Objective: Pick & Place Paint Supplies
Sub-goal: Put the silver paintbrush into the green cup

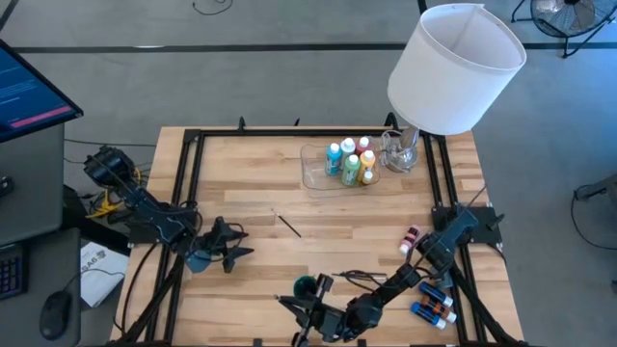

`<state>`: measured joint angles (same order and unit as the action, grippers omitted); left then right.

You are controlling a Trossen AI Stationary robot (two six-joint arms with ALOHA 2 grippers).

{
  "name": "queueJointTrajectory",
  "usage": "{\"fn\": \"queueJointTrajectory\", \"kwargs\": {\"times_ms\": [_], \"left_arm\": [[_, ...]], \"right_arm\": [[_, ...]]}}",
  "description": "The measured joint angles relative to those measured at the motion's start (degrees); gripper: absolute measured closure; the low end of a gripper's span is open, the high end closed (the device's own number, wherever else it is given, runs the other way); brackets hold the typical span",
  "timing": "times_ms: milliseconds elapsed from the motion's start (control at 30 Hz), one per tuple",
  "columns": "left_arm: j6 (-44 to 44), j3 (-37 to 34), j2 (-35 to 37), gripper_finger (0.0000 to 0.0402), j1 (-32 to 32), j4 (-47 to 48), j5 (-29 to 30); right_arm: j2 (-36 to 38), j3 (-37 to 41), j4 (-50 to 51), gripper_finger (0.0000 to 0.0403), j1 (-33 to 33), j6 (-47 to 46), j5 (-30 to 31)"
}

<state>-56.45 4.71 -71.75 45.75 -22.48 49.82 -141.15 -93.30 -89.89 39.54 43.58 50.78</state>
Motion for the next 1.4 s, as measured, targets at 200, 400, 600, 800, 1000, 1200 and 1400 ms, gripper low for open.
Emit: {"fn": "queueJointTrajectory", "kwargs": {"times_ms": [200, 400, 600, 800, 1000, 1200, 1400], "left_arm": [[0.00, 0.00, 0.00, 0.0215, 0.56, -0.97, 0.29], [0.18, 0.00, 0.00, 0.0215, 0.53, -1.16, 0.31], [0.43, 0.00, 0.00, 0.0215, 0.53, -1.21, 0.31], [0.46, 0.00, 0.00, 0.0215, 0.53, -1.21, 0.31], [0.46, 0.00, 0.00, 0.0215, 1.00, -1.19, 0.29], [0.48, 0.00, 0.00, 0.0215, 1.62, -1.18, 0.83], [0.48, 0.00, 0.00, 0.0215, 1.63, -1.16, 0.89]], "right_arm": [[0.19, -0.11, -0.04, 0.0402, -0.14, -0.99, 0.15], [0.21, -0.11, -0.06, 0.0402, -0.12, -0.14, 0.75], [0.21, -0.03, -0.06, 0.0402, -0.93, -0.11, 3.92], [0.19, 4.69, -0.05, 0.0403, -3.33, -6.71, 4.44], [0.22, 6.65, -0.08, 0.0403, -4.58, -10.02, 4.92], [0.23, 6.64, -0.09, 0.0403, -3.88, -8.29, 6.36], [0.23, 6.64, -0.07, 0.0402, -3.26, -7.60, 7.78]]}}
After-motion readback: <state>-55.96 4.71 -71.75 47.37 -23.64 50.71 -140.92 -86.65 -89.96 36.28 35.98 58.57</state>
